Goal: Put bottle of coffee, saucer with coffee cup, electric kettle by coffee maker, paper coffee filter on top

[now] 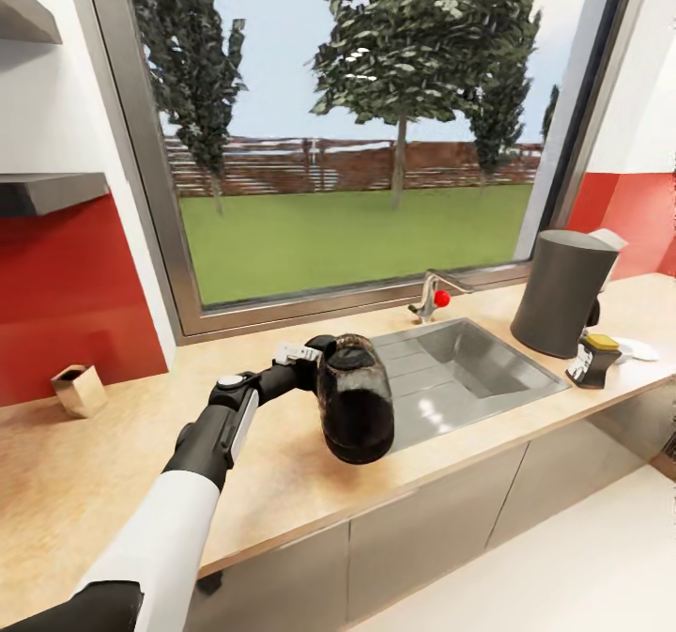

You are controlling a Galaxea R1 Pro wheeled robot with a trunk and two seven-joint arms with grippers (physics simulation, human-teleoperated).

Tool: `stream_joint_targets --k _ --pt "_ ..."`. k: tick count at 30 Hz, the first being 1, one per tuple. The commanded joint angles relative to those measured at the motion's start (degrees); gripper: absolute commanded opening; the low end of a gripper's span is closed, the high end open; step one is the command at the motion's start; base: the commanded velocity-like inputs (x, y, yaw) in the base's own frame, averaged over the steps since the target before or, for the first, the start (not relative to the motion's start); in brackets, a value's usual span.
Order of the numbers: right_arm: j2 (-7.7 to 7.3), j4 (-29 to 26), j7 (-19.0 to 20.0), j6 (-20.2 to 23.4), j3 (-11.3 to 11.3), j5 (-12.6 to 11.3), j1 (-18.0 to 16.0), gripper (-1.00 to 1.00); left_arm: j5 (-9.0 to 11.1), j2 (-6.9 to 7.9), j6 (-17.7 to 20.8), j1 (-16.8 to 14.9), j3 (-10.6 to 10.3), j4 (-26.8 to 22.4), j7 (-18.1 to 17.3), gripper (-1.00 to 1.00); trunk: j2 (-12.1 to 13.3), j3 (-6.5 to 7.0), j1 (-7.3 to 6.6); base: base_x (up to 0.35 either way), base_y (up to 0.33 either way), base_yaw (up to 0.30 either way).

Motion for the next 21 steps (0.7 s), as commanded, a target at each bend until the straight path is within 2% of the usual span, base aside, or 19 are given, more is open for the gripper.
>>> stream_joint_targets --k 1,21 --pt "0.0 0.0 -0.1 -0.1 0.5 -0.5 0.0 1.0 -0.4 -0.1 0.3 -0.1 0.4 -0.1 -0.6 -1.0 -0.1 -0.13 0.04 0.0 -0.268 0.0" --pt "0.0 0.0 -0.1 -0.2 0.5 -0.5 0.0 1.0 -0.4 -0.1 0.3 0.1 0.2 0.0 -0.4 -1.0 -0.1 -0.13 0.04 0.0 -0.268 0.0"
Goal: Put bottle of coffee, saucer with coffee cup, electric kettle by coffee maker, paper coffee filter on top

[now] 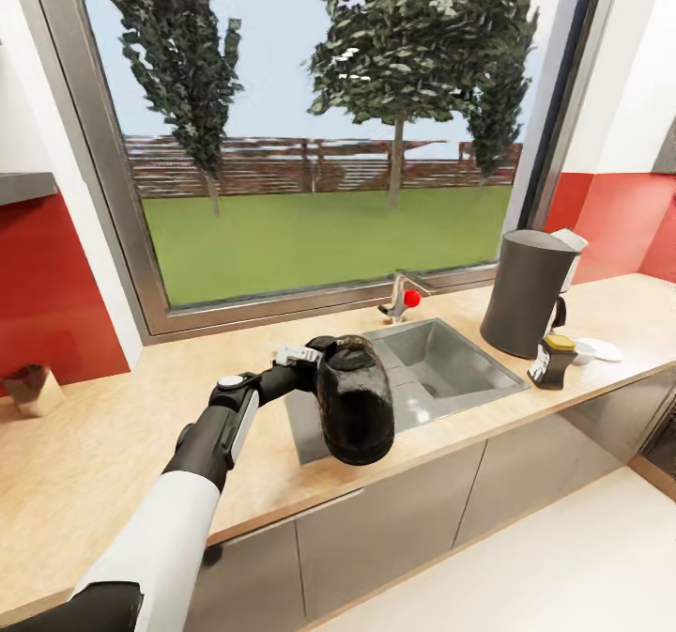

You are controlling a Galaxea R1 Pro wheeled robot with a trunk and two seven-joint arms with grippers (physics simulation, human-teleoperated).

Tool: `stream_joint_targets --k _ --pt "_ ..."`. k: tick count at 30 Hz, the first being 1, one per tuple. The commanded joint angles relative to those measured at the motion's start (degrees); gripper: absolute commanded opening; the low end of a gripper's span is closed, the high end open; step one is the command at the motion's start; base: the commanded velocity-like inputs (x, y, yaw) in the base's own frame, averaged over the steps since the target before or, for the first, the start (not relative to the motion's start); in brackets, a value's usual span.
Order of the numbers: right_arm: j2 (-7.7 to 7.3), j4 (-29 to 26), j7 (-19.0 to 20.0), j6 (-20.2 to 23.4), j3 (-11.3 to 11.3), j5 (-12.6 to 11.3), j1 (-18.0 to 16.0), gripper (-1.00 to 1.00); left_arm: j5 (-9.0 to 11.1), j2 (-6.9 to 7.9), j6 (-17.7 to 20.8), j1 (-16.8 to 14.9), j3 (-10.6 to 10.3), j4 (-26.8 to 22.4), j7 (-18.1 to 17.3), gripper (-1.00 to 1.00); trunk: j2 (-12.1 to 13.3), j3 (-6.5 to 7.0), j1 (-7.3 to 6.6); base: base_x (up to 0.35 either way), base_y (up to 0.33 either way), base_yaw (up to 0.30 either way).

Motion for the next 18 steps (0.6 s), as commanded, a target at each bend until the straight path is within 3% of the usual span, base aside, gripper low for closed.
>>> stream_joint_targets --k 1,18 --pt "0.0 0.0 -0.1 -0.1 0.5 -0.5 0.0 1.0 -0.4 -0.1 0.3 0.0 0.4 -0.1 -0.6 -1.0 -0.1 -0.13 0.04 0.0 -0.268 0.0" --pt "0.0 0.0 -0.1 -0.1 0.5 -0.5 0.0 1.0 -0.4 -0.1 0.3 0.0 0.3 -0.1 -0.6 -1.0 -0.1 -0.13 0.04 0.0 -0.268 0.0"
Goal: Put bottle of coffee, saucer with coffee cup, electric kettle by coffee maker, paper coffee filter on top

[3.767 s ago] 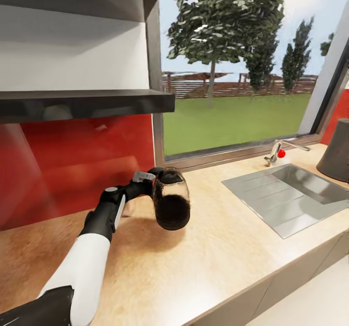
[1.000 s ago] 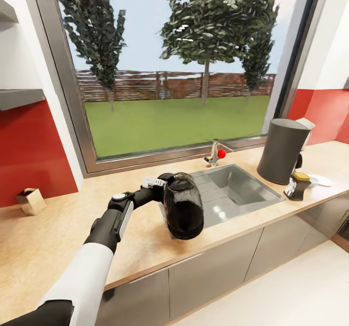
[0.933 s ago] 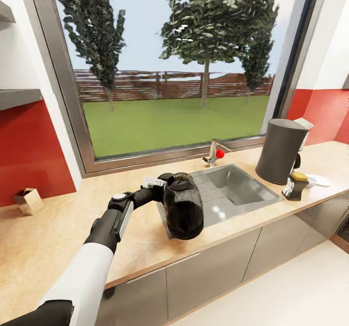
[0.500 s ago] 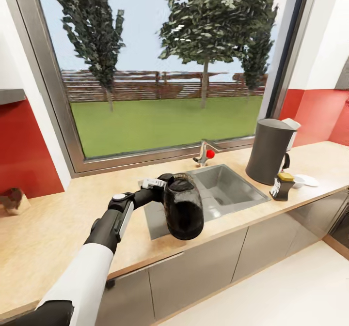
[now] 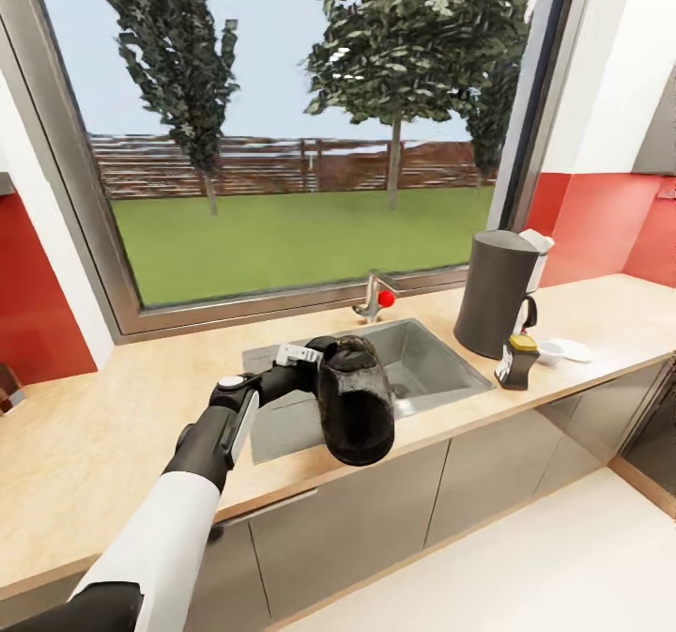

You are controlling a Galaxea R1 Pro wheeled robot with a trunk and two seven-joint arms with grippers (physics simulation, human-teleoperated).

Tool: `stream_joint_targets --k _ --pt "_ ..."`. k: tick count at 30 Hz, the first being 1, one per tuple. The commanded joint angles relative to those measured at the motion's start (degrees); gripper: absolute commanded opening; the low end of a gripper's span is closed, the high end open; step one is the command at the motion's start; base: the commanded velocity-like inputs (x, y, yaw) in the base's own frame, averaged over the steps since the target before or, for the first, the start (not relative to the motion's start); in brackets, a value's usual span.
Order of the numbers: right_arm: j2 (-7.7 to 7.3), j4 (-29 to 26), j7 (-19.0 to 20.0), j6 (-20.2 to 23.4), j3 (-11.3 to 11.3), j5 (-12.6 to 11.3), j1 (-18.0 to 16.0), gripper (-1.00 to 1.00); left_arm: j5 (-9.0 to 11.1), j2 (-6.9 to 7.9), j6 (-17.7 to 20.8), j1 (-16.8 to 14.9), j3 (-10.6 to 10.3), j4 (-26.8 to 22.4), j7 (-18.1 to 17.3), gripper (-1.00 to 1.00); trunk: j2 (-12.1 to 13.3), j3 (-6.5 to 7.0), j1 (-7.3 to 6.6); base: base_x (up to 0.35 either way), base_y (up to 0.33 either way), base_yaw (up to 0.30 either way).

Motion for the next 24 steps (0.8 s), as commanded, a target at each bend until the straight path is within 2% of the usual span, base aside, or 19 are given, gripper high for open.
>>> stream_joint_targets --k 1,24 --pt "0.0 0.0 -0.1 -0.1 0.5 -0.5 0.0 1.0 -0.4 -0.1 0.3 -0.1 0.4 -0.1 -0.6 -1.0 -0.1 -0.13 0.04 0.0 -0.268 0.0" --pt "0.0 0.1 -0.1 -0.1 0.5 -0.5 0.0 1.0 -0.5 -0.1 0.3 0.6 0.3 -0.2 -0.6 -1.0 -0.1 -0.13 0.04 0.0 -0.269 0.0"
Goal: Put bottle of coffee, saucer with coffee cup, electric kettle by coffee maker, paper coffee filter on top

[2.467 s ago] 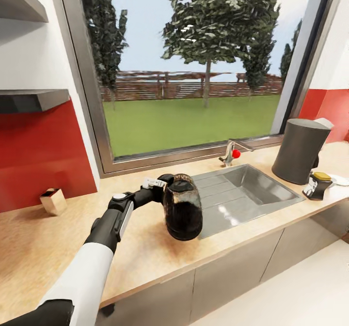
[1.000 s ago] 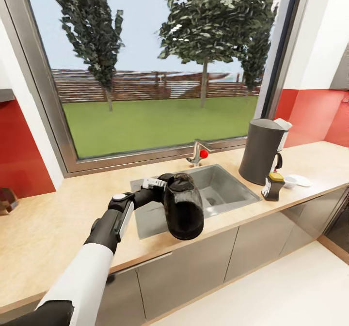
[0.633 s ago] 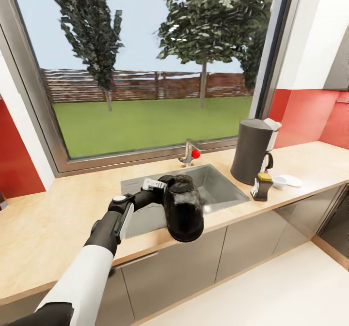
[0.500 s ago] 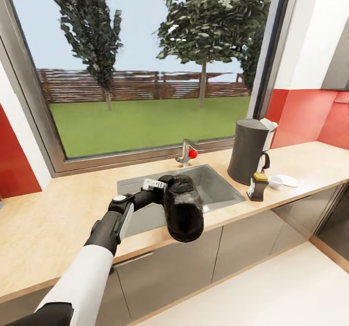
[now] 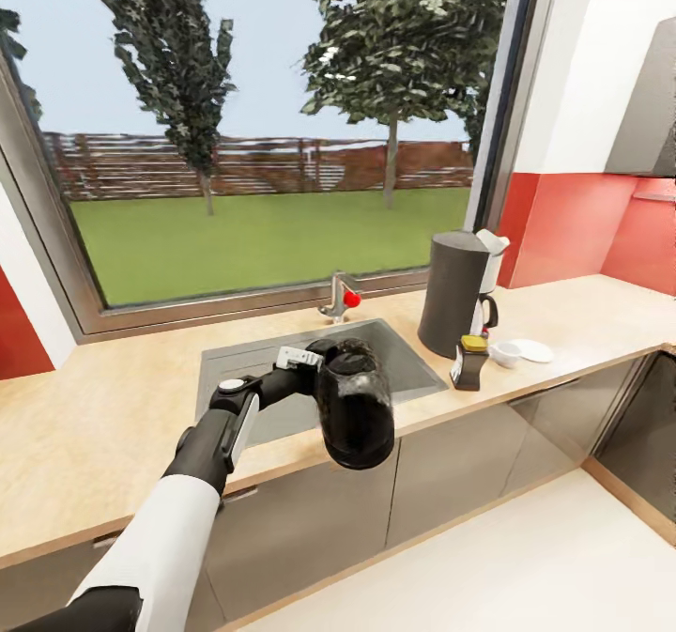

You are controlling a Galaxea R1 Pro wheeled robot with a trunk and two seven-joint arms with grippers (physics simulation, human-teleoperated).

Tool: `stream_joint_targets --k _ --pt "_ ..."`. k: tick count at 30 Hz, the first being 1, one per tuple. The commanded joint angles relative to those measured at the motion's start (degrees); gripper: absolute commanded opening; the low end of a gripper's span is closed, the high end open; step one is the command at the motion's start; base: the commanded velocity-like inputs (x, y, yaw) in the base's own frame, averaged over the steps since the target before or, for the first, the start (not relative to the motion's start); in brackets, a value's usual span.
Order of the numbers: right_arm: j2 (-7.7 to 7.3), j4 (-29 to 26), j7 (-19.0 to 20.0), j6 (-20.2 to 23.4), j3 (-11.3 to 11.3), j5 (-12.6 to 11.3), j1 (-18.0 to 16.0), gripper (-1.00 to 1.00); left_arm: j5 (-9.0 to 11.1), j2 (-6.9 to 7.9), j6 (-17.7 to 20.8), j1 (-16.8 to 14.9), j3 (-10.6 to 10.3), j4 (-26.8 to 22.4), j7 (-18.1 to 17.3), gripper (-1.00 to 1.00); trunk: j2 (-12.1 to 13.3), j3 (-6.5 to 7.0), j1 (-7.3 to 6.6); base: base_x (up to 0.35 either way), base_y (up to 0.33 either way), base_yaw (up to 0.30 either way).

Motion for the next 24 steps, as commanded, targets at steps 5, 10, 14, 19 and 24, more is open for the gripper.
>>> stream_joint_targets --k 5,10,14,19,24 --pt "0.0 0.0 -0.1 -0.1 0.5 -0.5 0.0 1.0 -0.4 -0.1 0.3 -0.1 0.4 -0.1 -0.6 -1.0 -0.1 -0.13 0.04 0.0 -0.27 0.0" --pt "0.0 0.0 -0.1 -0.1 0.5 -0.5 0.0 1.0 -0.4 -0.1 0.3 -0.1 0.4 -0.1 -0.6 -1.0 -0.1 -0.13 0.04 0.0 -0.27 0.0" --pt "0.0 0.0 -0.1 -0.1 0.5 -0.5 0.0 1.0 -0.4 -0.1 0.3 -0.1 0.4 -0.1 -0.6 -1.0 -0.1 -0.13 0.04 0.0 -0.27 -0.04" --pt "0.0 0.0 -0.1 -0.1 0.5 -0.5 0.0 1.0 -0.4 -0.1 0.3 -0.1 0.4 -0.1 -0.6 -1.0 -0.1 -0.13 0.04 0.0 -0.27 -0.218" --pt "0.0 0.0 -0.1 -0.1 0.5 -0.5 0.0 1.0 -0.4 -0.1 0.3 -0.1 0.4 -0.1 -0.6 -1.0 -0.1 -0.13 0.04 0.0 -0.271 -0.266"
